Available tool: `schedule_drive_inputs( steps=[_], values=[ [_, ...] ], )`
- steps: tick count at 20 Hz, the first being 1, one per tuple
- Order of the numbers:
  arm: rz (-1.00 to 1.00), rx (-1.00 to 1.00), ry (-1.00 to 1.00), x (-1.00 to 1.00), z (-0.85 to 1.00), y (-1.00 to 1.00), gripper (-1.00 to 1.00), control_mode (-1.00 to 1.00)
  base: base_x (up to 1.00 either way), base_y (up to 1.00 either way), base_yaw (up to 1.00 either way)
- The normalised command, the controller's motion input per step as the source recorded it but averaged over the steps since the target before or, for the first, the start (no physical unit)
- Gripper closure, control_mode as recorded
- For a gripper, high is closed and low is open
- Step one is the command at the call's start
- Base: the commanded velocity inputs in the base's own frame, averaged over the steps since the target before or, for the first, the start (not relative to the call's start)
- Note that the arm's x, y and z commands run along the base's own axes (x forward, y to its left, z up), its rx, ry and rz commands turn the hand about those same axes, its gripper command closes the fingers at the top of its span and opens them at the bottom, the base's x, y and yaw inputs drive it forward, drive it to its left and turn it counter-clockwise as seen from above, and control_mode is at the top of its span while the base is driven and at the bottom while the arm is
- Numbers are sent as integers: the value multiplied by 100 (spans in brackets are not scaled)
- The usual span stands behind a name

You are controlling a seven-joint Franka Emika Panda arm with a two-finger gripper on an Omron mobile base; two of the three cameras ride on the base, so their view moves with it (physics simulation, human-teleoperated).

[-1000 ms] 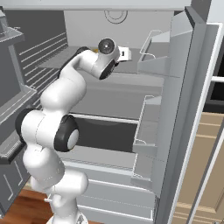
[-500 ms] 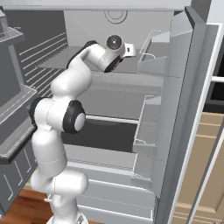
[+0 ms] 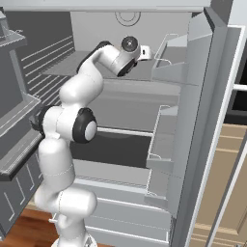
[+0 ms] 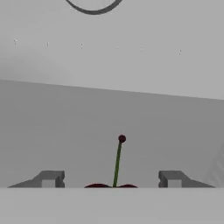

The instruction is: Move the scone and cherry from the second highest shelf to the top shelf to make space. Then, place the pitcher from the counter on the cleared second highest shelf.

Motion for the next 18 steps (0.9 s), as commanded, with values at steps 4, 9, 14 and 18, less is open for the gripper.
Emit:
schedule_drive_inputs(
  steps=[4, 9, 14, 18],
  values=[
    [0, -6, -19, -22, 0, 16, -100, -100, 0, 0, 0],
    [0, -13, -13, -65, 13, 32, -100, -100, 0, 0, 0],
    [0, -13, -1, -94, 34, 10, -100, -100, 0, 0, 0],
    [0, -9, 11, -99, 19, 15, -100, -100, 0, 0, 0]
  ],
)
